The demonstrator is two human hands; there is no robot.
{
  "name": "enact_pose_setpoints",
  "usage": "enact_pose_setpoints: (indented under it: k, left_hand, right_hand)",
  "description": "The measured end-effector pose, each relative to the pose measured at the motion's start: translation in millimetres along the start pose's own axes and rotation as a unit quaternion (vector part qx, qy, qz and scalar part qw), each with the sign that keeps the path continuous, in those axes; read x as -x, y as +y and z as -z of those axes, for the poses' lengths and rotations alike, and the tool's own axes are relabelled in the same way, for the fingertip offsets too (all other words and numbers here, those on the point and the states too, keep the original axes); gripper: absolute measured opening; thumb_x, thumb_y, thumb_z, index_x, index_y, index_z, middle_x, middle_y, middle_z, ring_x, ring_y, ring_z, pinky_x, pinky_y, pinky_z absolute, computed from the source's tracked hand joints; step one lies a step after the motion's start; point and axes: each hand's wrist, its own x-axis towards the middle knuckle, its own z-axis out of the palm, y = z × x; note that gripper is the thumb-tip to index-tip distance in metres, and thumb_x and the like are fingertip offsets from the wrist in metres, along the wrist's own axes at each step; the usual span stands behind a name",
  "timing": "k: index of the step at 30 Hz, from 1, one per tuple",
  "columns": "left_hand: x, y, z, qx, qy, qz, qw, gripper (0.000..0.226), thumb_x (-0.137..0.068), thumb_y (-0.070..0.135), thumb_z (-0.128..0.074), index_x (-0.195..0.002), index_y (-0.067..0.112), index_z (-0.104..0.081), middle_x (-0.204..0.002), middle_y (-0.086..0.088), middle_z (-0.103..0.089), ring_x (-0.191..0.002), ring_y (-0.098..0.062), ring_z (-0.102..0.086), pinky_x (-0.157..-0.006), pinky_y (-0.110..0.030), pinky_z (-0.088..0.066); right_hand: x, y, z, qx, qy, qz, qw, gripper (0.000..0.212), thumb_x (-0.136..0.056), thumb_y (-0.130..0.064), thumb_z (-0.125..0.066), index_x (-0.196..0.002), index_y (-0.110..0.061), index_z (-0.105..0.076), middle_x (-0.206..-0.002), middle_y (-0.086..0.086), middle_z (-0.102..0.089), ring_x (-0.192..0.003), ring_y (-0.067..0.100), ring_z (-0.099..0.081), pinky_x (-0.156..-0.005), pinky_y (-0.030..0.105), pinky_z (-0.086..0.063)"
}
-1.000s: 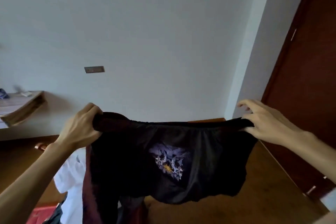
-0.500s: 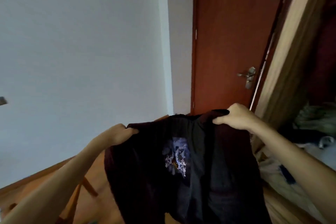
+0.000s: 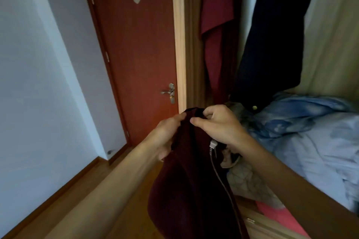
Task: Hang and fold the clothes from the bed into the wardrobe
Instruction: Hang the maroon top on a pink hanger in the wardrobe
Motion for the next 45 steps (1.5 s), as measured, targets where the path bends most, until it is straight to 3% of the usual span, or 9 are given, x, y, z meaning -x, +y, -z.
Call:
enact_pose_setpoints:
  k: [5,12,16,21,26,32,36,39,45]
  left_hand:
    - [-5,42,-52,-0.078,-0.097,-0.109,0.986,0.069,-0.066,0.062,-0.081,-0.118,0.020,-0.064,-0.109,0.000,-0.073,-0.096,-0.011,-0.070,-0.082,-0.027,-0.054]
    - [-21,83,-102,-0.129,-0.178,-0.352,0.910,0.061,-0.068,0.006,-0.088,-0.119,0.030,-0.065,-0.097,0.009,-0.073,-0.087,0.004,-0.069,-0.077,-0.014,-0.054]
    - [-30,122,-130,-0.028,-0.194,-0.355,0.914,0.036,-0.087,-0.005,-0.061,-0.110,0.021,-0.071,-0.068,0.001,-0.062,-0.050,-0.002,-0.056,-0.053,-0.014,-0.048]
    - [-47,169,-177,0.008,-0.219,-0.333,0.917,0.030,-0.087,-0.003,-0.059,-0.105,0.017,-0.075,-0.050,0.006,-0.056,-0.043,-0.001,-0.052,-0.046,-0.013,-0.047]
    - [-62,224,-226,0.031,-0.207,-0.331,0.920,0.025,-0.084,0.002,-0.065,-0.095,0.019,-0.080,-0.093,-0.018,-0.076,-0.076,-0.020,-0.073,-0.065,-0.027,-0.062]
    - [-76,262,-258,0.028,-0.227,-0.347,0.909,0.021,-0.084,0.009,-0.067,-0.093,0.023,-0.081,-0.081,0.000,-0.078,-0.075,-0.013,-0.075,-0.060,-0.019,-0.059]
    - [-105,268,-275,0.071,-0.295,-0.387,0.871,0.038,-0.089,-0.004,-0.059,-0.118,0.017,-0.073,-0.059,0.019,-0.071,-0.066,-0.001,-0.068,-0.053,-0.005,-0.047]
    - [-92,276,-302,0.007,-0.252,-0.394,0.884,0.028,-0.081,0.003,-0.064,-0.091,0.022,-0.081,-0.081,-0.007,-0.078,-0.074,-0.017,-0.075,-0.058,-0.020,-0.059]
    - [-105,287,-323,-0.005,-0.244,-0.424,0.872,0.032,-0.077,0.001,-0.062,-0.095,0.019,-0.081,-0.096,-0.019,-0.076,-0.091,-0.027,-0.075,-0.060,-0.018,-0.058]
  right_hand:
    - [-12,8,57,-0.097,0.029,-0.051,0.994,0.037,-0.085,-0.030,-0.071,-0.083,0.006,-0.069,-0.066,0.003,-0.066,-0.062,0.014,-0.065,-0.065,0.030,-0.052]
    - [-27,-3,145,-0.269,0.119,-0.086,0.952,0.039,-0.096,-0.033,-0.059,-0.087,0.005,-0.066,-0.070,0.020,-0.069,-0.058,0.029,-0.070,-0.050,0.030,-0.054]
    - [-30,-23,191,-0.186,0.158,-0.062,0.968,0.053,-0.098,-0.045,-0.053,-0.079,0.002,-0.068,-0.066,0.021,-0.071,-0.049,0.023,-0.066,-0.044,0.024,-0.051]
    - [-69,-26,261,-0.140,0.209,-0.097,0.963,0.065,-0.097,-0.062,-0.043,-0.082,-0.004,-0.071,-0.068,0.013,-0.072,-0.051,0.015,-0.065,-0.049,0.021,-0.051]
    - [-118,-30,353,-0.204,0.258,-0.084,0.941,0.073,-0.095,-0.067,-0.039,-0.112,-0.002,-0.067,-0.086,0.012,-0.075,-0.067,0.017,-0.071,-0.057,0.023,-0.057]
    - [-168,-46,458,-0.226,0.338,-0.046,0.913,0.068,-0.092,-0.065,-0.043,-0.113,-0.003,-0.062,-0.101,0.017,-0.072,-0.085,0.025,-0.073,-0.071,0.031,-0.059]
    - [-182,-34,515,-0.296,0.367,-0.030,0.881,0.065,-0.093,-0.059,-0.043,-0.117,0.000,-0.059,-0.114,0.021,-0.065,-0.092,0.028,-0.070,-0.071,0.033,-0.059]
    - [-195,-30,539,-0.313,0.327,-0.017,0.892,0.074,-0.093,-0.060,-0.043,-0.128,0.005,-0.051,-0.116,0.025,-0.064,-0.095,0.031,-0.070,-0.066,0.032,-0.060]
    - [-242,-50,554,-0.292,0.274,0.018,0.916,0.087,-0.087,-0.067,-0.051,-0.142,-0.002,-0.036,-0.120,0.022,-0.059,-0.085,0.028,-0.070,-0.063,0.035,-0.061]
